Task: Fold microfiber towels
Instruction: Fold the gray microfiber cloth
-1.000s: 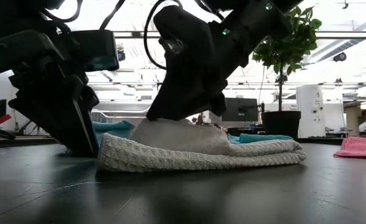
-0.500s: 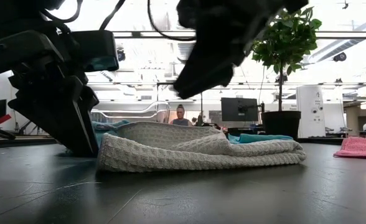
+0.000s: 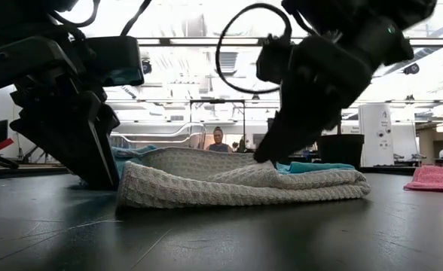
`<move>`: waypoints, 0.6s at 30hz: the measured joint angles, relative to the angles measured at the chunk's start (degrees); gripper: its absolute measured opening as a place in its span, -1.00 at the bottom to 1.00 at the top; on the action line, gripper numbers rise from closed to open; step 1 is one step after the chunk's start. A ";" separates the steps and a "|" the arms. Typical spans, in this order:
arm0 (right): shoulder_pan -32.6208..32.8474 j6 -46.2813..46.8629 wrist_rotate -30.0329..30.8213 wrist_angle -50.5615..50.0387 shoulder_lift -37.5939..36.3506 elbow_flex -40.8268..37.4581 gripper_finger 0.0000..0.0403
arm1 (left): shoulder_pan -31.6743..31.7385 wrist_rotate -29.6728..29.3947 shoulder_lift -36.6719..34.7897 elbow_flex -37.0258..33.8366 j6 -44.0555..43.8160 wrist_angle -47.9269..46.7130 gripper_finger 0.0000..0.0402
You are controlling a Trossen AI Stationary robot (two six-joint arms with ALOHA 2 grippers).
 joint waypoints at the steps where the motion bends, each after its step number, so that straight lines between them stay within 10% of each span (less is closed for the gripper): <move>1: 0.16 0.61 -0.27 2.60 0.29 -0.70 -0.09 | 0.00 0.00 0.00 0.00 0.01 0.04 -0.22; 18: 2.06 -1.17 -4.26 16.00 7.43 4.38 -0.95 | 0.07 0.01 -0.02 0.00 0.09 -0.10 -0.22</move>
